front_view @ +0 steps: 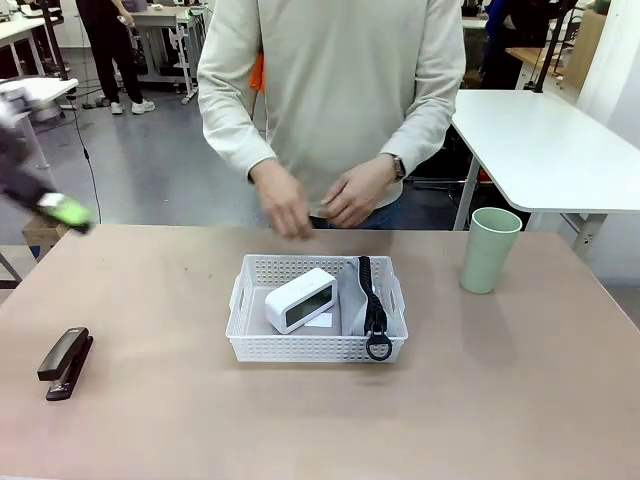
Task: Efficiently arrange items inside the basket to fit them all.
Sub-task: Pick up the Digital clock and place it inside the Organizing basket.
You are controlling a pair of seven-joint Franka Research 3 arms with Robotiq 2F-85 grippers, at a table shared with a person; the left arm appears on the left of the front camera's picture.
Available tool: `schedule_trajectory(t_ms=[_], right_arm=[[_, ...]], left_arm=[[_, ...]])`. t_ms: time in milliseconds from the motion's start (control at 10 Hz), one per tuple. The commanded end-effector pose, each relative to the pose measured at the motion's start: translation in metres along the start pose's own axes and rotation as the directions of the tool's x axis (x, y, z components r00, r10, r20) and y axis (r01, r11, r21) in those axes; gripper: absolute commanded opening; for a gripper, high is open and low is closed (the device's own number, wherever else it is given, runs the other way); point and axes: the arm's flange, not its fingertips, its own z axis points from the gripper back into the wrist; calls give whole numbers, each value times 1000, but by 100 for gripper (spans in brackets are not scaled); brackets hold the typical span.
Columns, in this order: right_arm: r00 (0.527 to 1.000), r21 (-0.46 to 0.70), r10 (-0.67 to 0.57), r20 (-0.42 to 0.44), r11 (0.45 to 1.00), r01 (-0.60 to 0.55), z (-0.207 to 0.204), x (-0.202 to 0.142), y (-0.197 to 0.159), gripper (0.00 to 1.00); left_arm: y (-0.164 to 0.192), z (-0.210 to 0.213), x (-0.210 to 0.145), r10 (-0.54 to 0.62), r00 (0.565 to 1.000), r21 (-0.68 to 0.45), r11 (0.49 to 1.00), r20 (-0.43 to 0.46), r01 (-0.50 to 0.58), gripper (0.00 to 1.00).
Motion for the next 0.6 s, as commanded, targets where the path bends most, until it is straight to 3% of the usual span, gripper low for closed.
schedule_trajectory(t_ms=[0,100,200,300,500], right_arm=[[1000,24,27,12,999,-28,0,1,0,100],[1000,24,27,12,999,-28,0,1,0,100],[1000,24,27,12,999,-28,0,1,0,100],[1000,24,27,12,999,-28,0,1,0,100],[1000,24,27,12,999,-28,0,1,0,100]], left_arm=[[63,43,-54,192,919,-258,960,343,-104,100],[81,57,-94,232,840,-339,939,490,-62,100],[91,60,-121,376,755,-464,879,537,-107,100],[52,60,-96,155,953,-170,979,260,-113,100],[52,60,-96,155,953,-170,979,260,-113,100]])
